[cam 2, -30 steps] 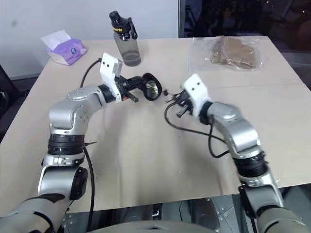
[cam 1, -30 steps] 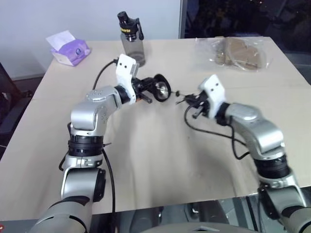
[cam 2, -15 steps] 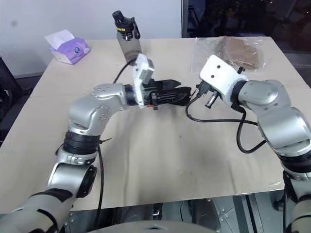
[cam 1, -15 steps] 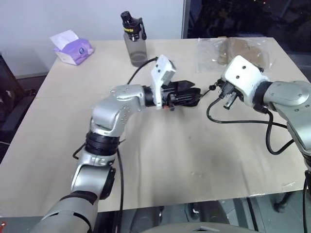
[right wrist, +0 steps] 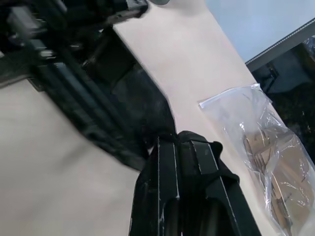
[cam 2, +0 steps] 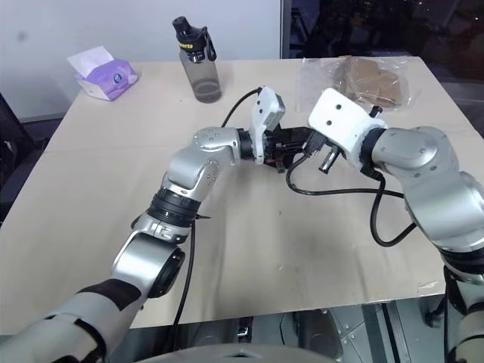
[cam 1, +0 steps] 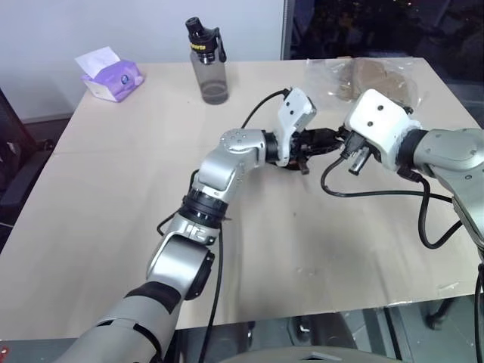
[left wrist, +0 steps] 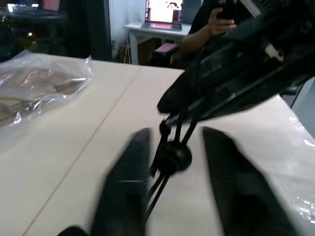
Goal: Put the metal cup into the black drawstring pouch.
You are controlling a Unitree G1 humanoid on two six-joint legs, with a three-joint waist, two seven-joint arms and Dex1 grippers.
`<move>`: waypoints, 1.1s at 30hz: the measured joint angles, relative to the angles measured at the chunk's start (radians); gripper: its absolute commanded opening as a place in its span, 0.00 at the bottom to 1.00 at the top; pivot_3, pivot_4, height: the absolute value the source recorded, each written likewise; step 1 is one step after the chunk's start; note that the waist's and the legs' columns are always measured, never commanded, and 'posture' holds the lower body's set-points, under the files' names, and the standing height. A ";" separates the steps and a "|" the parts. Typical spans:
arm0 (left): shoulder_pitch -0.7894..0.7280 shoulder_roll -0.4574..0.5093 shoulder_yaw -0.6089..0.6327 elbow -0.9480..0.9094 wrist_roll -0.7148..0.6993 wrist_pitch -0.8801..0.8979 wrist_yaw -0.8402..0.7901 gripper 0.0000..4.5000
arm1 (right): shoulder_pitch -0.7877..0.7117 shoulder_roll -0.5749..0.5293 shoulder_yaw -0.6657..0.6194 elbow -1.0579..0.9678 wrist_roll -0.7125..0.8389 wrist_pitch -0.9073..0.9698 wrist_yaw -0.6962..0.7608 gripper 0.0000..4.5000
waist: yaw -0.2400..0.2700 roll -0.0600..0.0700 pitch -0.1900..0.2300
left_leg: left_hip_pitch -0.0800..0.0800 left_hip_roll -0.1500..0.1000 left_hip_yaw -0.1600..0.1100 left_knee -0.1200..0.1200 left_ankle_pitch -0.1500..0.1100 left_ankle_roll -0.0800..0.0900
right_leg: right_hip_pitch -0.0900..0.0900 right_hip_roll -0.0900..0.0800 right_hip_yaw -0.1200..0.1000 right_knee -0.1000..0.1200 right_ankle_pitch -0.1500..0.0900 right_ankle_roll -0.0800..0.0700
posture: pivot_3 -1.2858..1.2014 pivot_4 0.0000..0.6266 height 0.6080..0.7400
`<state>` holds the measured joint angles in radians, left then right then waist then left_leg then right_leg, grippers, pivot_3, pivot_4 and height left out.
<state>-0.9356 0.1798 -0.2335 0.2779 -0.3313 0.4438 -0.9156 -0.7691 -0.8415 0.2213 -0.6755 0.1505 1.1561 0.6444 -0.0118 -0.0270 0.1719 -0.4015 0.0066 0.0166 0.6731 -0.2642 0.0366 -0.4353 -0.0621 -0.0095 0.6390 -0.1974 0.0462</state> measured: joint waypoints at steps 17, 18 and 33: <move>0.010 0.088 -0.092 0.233 0.249 -0.197 0.001 0.04 | 0.125 -0.177 -0.125 0.123 -0.052 -0.082 -0.041 0.00 | 0.001 0.000 0.000 | 0.000 0.000 0.001 0.000 0.000 0.000 | 0.000 0.000 0.000 0.000 0.000 0.000 | 0.52 0.24 1.00; 0.013 0.089 -0.094 0.250 0.262 -0.214 0.005 0.04 | 0.129 -0.180 -0.128 0.133 -0.055 -0.089 -0.045 0.00 | 0.001 0.000 0.000 | 0.000 0.000 0.001 0.000 0.000 0.000 | 0.000 0.000 0.000 0.000 0.000 0.000 | 0.52 0.24 1.00; 0.265 0.154 0.171 -0.165 0.030 -0.032 0.029 0.90 | 0.638 0.191 -0.389 -0.019 0.092 -0.153 -0.088 0.89 | 0.005 0.000 -0.001 | 0.002 0.004 -0.001 0.000 0.000 0.000 | 0.002 0.000 -0.001 0.001 0.000 0.001 | 0.52 0.24 1.00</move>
<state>-0.6703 0.3334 -0.0627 0.1132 -0.3013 0.4121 -0.8866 -0.1308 -0.6505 -0.1681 -0.6944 0.2426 1.0032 0.5563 -0.0071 -0.0265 0.1713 -0.3999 0.0102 0.0151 0.6726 -0.2643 0.0366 -0.4334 -0.0625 -0.0105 0.6400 -0.1977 0.0468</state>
